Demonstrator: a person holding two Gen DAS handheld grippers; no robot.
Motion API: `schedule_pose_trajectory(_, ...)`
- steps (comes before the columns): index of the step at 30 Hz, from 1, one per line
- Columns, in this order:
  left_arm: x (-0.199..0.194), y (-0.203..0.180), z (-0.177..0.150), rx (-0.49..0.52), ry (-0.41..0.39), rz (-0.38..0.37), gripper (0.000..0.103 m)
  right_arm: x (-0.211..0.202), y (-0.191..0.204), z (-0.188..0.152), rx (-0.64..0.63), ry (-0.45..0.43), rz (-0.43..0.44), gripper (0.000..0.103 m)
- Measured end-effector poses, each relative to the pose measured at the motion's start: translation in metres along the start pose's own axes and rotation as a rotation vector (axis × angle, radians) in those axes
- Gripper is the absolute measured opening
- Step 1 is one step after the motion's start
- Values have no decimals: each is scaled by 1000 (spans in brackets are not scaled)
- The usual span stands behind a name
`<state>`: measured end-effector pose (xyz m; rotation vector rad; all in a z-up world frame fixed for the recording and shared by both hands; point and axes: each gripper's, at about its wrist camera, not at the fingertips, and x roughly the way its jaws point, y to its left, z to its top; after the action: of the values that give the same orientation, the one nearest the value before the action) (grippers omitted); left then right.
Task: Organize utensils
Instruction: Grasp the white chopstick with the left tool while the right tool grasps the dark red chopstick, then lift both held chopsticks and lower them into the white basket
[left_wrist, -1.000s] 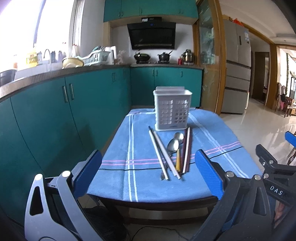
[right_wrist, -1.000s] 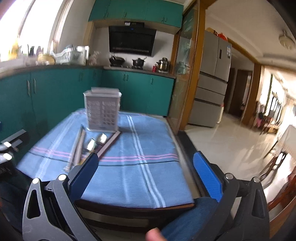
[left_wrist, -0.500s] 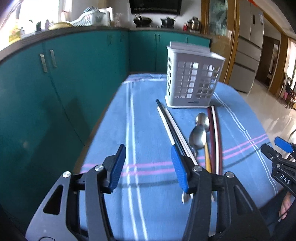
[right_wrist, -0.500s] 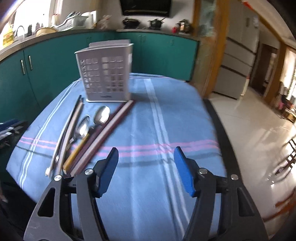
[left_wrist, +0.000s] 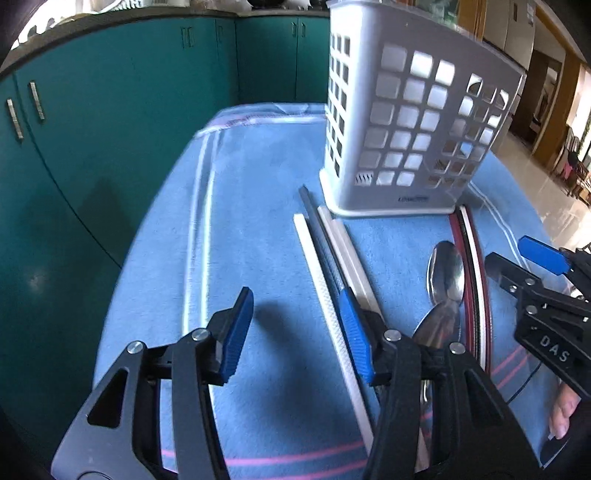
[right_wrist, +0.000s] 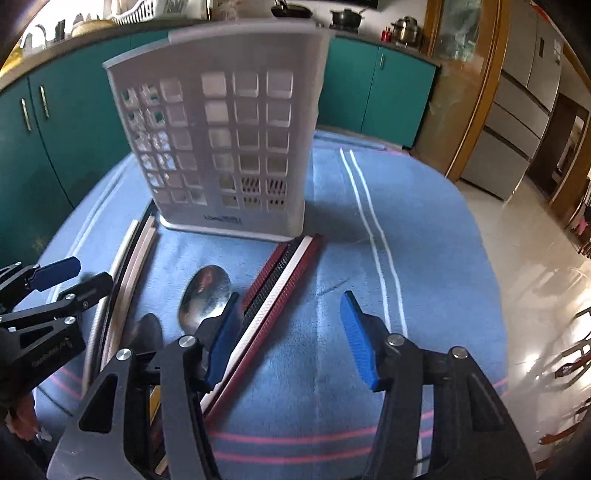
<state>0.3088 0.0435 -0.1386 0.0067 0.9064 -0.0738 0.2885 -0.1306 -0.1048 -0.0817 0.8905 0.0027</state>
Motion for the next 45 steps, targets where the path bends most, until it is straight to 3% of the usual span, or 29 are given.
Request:
schedule_pose_trajectory(5,5,-2,2,26,-1,2,46,12,-3,-1,-11,31,-15,53)
schedule_pose_trajectory(6,5,-4,1,31,-4,5,43,12,-5,-1,-5,37,-6,47)
schedule_pose_trajectory(8,4,-4,1,37,-13,-1,27,15,-9,-1,13,66,35,20)
schedule_pose_trajectory(9,4,-3,1,35,-14,-7,21,17,-12,-2,20,84,60,16)
schedule_pose_trajectory(11,2,-1,0,36,-17,-25,15,18,-15,-4,23,86,78,16)
schedule_pose_trajectory(16,-1,1,-5,46,-20,-37,14,14,-28,-12,25,104,27,15)
schedule_pose_trajectory(18,-2,2,-5,41,-17,-45,16,13,-36,-13,32,109,36,15)
schedule_pose_trajectory(20,0,4,-2,27,-9,-56,25,18,-45,-9,57,116,39,25)
schedule_pose_trajectory(24,10,6,10,4,10,-41,31,31,-58,9,79,101,-25,27)
schedule_pose_trajectory(26,17,5,20,1,38,-34,48,42,-60,18,69,116,-56,27)
schedule_pose_trajectory(30,33,6,39,-12,78,28,51,56,-62,34,29,124,-98,34)
schedule_pose_trajectory(33,40,6,48,-13,105,54,50,61,-64,41,34,134,-77,34)
schedule_pose_trajectory(34,41,5,50,-15,112,53,46,63,-65,41,32,139,-69,31)
schedule_pose_trajectory(35,41,5,50,-15,113,55,33,65,-66,41,31,141,-41,16)
schedule_pose_trajectory(36,40,5,50,-13,114,52,25,66,-67,41,31,144,-18,12)
schedule_pose_trajectory(37,37,5,48,-16,120,36,9,65,-61,39,27,146,-6,12)
schedule_pose_trajectory(40,30,13,43,-73,128,-26,6,57,-59,28,24,141,32,9)
schedule_pose_trajectory(42,19,17,41,-85,104,-16,6,41,-58,20,24,122,58,7)
schedule_pose_trajectory(45,-22,19,41,-96,47,-60,6,8,-59,19,17,69,82,7)
